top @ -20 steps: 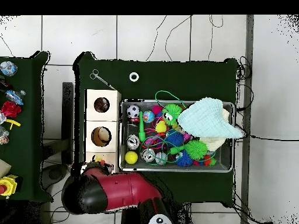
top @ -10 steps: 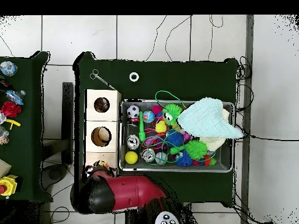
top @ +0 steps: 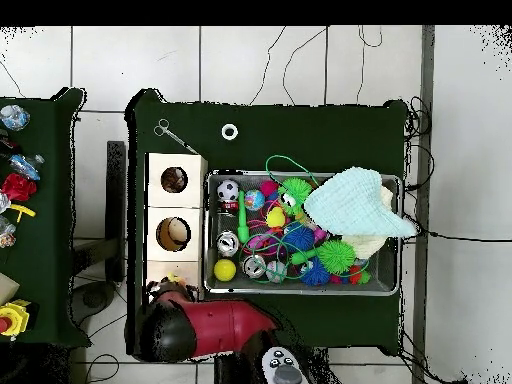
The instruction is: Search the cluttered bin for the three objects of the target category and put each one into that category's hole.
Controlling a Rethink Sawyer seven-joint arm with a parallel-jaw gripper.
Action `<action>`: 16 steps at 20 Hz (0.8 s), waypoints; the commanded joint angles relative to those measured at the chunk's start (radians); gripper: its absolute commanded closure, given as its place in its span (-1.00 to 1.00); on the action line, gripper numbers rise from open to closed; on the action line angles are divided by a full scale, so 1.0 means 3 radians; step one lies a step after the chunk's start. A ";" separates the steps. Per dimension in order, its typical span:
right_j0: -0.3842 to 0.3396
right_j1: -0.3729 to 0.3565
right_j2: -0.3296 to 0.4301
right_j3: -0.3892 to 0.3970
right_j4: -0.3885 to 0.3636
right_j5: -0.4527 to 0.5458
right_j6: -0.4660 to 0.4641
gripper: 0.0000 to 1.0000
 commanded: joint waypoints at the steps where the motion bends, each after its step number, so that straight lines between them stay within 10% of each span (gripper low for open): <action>1: 0.0045 0.0323 -0.0083 -0.0070 0.0070 -0.0171 0.0586 1.00; 16: -0.0018 0.0426 -0.0008 -0.0053 0.0114 -0.0263 0.0615 1.00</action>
